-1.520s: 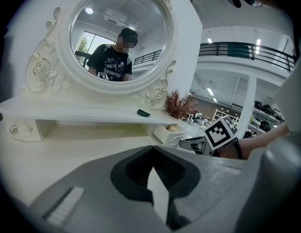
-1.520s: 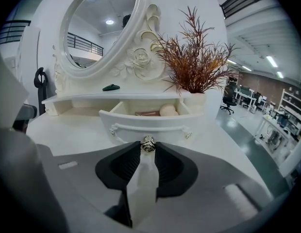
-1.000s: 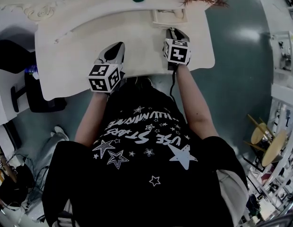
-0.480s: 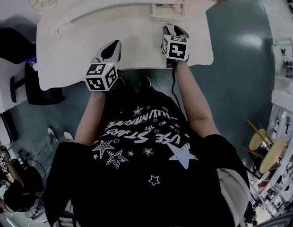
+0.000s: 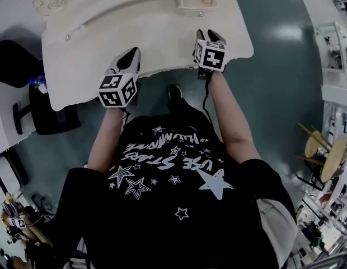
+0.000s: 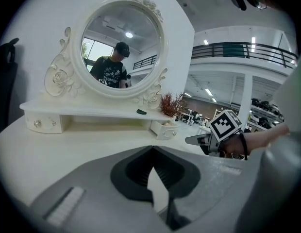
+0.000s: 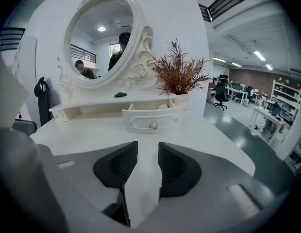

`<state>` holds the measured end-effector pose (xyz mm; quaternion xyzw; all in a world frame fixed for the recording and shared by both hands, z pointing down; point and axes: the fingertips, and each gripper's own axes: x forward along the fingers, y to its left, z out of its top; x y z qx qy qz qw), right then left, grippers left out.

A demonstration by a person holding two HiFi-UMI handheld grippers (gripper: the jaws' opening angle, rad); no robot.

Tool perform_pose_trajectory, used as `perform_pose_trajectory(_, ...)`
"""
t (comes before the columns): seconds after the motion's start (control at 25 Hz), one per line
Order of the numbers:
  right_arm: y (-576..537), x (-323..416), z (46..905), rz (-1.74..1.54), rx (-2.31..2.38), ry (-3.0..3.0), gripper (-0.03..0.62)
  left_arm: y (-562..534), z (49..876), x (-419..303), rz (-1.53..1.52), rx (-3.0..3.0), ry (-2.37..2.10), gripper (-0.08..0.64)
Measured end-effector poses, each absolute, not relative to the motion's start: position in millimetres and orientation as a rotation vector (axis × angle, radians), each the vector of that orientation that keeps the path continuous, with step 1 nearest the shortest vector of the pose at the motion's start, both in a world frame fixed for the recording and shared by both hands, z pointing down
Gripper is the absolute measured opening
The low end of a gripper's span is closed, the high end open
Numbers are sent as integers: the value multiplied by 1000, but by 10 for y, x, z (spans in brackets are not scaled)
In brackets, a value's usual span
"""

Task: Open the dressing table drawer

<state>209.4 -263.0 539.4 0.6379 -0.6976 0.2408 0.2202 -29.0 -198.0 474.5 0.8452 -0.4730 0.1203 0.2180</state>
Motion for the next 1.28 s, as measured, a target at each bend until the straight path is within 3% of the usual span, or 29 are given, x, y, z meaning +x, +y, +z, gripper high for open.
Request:
perform_pose_trajectory(0.12, -2386, 1934, 5321, 683, 1806, -1906, 133, -1794, 4708, -504, 339, 2360, -1284, 0)
perform_pose_trajectory(0.32, -2022, 1562, 5233, 700, 1843, -1891, 26, -1490, 4705, -885, 336, 2382, -1260, 0)
perform_pose_trajectory(1.28, -228, 73, 4922, 751, 1822, -1957, 26, -33, 4619, -2102, 287, 2447, -1177, 0)
